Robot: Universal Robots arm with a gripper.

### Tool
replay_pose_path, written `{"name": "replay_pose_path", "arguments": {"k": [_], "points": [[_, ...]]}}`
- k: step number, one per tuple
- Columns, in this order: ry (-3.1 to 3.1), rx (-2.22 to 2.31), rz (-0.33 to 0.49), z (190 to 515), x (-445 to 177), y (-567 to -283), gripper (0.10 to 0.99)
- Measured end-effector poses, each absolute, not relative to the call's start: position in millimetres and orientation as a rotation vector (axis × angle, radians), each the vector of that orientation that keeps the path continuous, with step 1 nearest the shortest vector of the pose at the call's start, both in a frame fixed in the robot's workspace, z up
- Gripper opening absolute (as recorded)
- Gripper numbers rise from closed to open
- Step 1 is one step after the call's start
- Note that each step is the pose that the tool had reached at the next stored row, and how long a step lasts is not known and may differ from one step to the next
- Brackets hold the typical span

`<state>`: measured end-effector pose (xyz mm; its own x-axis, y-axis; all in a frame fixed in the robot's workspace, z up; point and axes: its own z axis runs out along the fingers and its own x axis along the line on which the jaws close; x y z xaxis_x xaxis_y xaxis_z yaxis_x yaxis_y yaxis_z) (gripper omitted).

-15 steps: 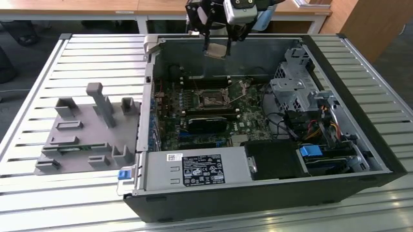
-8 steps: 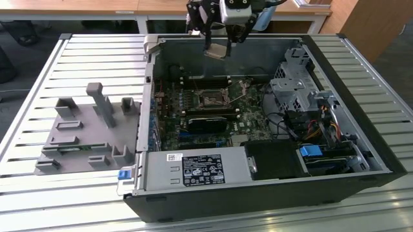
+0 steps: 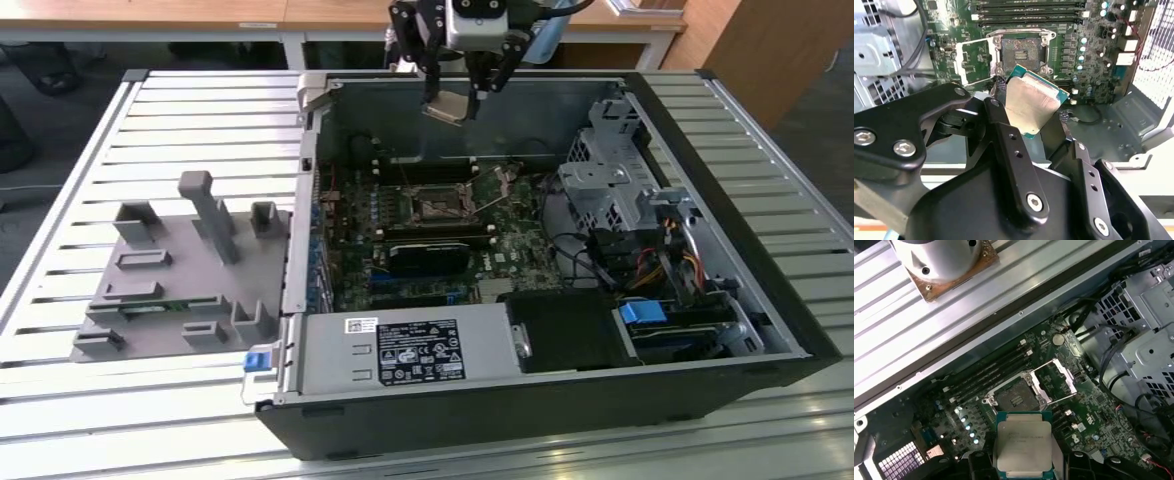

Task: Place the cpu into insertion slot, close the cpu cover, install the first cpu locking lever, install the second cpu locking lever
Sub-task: 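Place the cpu into insertion slot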

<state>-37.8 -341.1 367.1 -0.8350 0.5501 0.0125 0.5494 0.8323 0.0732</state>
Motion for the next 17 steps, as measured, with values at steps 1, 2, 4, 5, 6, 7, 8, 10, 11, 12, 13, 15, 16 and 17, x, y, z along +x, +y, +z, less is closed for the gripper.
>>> {"name": "replay_pose_path", "arguments": {"k": [1,2,4,5,6,7,8,10,11,12,13,15,16,17], "points": [[2.99,0.924,0.115,366.9,-37.8,-341.0,0.525],[2.982,0.948,0.115,366.8,-37.8,-341.0,0.525],[2.967,0.99,0.114,366.6,-37.8,-341.0,0.525],[2.96,1.011,0.114,366.5,-37.8,-341.0,0.525],[2.952,1.032,0.113,366.3,-37.8,-341.0,0.525],[2.944,1.052,0.113,366.2,-37.8,-341.0,0.525],[2.936,1.073,0.112,366.1,-37.8,-341.0,0.525],[2.919,1.115,0.111,365.9,-37.8,-341.0,0.525],[2.91,1.136,0.111,365.8,-37.8,-341.0,0.525],[2.902,1.156,0.11,365.6,-37.8,-341.0,0.525],[2.893,1.177,0.11,365.6,-37.8,-341.0,0.525],[2.873,1.221,0.109,365.3,-37.8,-341.0,0.525],[2.863,1.242,0.109,365.2,-37.8,-341.0,0.525],[2.853,1.264,0.109,365.1,-37.8,-341.0,0.525]]}}
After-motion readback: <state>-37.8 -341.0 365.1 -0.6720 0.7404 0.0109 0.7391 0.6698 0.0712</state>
